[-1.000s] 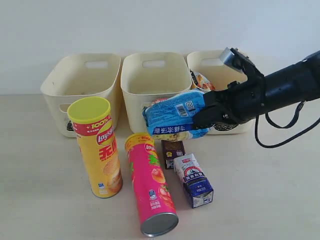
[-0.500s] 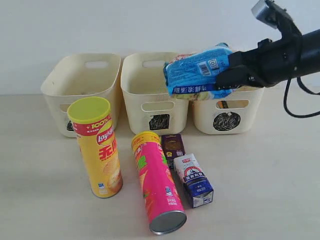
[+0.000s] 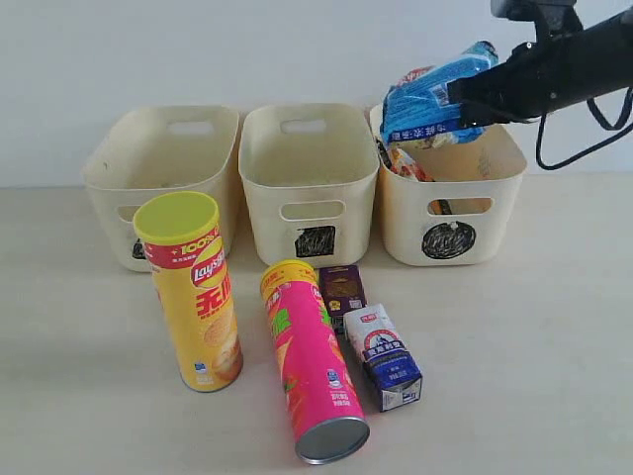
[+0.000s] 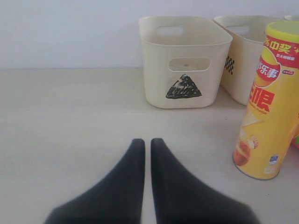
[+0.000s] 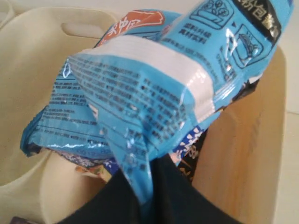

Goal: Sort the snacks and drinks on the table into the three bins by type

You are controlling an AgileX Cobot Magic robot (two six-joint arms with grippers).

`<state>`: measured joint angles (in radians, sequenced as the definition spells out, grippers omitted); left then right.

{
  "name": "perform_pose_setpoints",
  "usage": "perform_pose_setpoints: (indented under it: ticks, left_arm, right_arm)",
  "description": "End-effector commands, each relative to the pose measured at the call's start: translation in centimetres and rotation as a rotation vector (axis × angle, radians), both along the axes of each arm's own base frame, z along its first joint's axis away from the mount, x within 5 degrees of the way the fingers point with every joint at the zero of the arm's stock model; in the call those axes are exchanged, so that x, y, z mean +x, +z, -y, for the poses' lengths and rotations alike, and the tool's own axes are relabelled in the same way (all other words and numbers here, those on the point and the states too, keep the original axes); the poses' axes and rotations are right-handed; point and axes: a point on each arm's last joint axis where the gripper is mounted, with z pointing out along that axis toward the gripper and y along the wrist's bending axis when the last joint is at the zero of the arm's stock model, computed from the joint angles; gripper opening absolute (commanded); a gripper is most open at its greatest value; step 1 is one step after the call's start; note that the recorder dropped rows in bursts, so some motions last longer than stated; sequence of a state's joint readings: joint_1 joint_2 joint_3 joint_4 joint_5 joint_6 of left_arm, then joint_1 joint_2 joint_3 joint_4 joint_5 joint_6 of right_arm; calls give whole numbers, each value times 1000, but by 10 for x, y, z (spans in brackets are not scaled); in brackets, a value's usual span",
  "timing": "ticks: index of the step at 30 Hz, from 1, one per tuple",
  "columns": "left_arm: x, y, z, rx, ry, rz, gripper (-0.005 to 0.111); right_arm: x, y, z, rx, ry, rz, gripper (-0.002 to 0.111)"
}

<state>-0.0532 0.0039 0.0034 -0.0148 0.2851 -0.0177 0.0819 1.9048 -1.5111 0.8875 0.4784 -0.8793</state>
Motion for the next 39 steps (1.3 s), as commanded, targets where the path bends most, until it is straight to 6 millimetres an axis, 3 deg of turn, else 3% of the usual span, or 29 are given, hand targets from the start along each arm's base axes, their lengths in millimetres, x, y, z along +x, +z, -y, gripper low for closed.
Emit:
perform_pose_setpoints:
  ticks: [1, 7, 9, 12, 14, 16, 18, 22, 27, 31, 35, 36, 39]
  left_arm:
    - [0, 2, 0, -12, 4, 13, 4]
    - [0, 2, 0, -12, 4, 13, 4]
    - [0, 2, 0, -12, 4, 15, 4]
    - [0, 2, 0, -12, 4, 15, 4]
    - [0, 2, 0, -12, 4, 15, 4]
    - [0, 2, 0, -12, 4, 15, 4]
    - [0, 2, 0, -12, 4, 15, 4]
    - [0, 2, 0, -12, 4, 15, 4]
    - [0, 2, 0, -12, 4, 13, 4]
    - [0, 2, 0, -12, 4, 13, 4]
    - [0, 2, 0, -12, 4, 13, 4]
    - [0, 2, 0, -12, 4, 13, 4]
    - [0, 2, 0, -12, 4, 13, 4]
  right_arm:
    - [16, -6, 12, -81, -107, 94, 0]
    - [21, -3, 18, -214, -99, 171, 0]
    - [21, -4, 17, -250, -81, 174, 6]
    - [21, -5, 18, -301, -57, 182, 27]
    - [20, -6, 18, -323, -38, 185, 53]
    - [20, -6, 18, -323, -38, 185, 65]
    - [20, -6, 18, -320, -39, 184, 70]
    - [19, -2, 18, -302, -51, 183, 70]
    - [8, 24, 18, -259, -65, 210, 69]
    - [-5, 39, 15, -229, -31, 182, 48]
    - [-19, 48, 15, -224, -9, 97, 6]
    - [-23, 49, 16, -240, -10, 66, 0]
    - [-35, 51, 25, -339, -38, -36, 0]
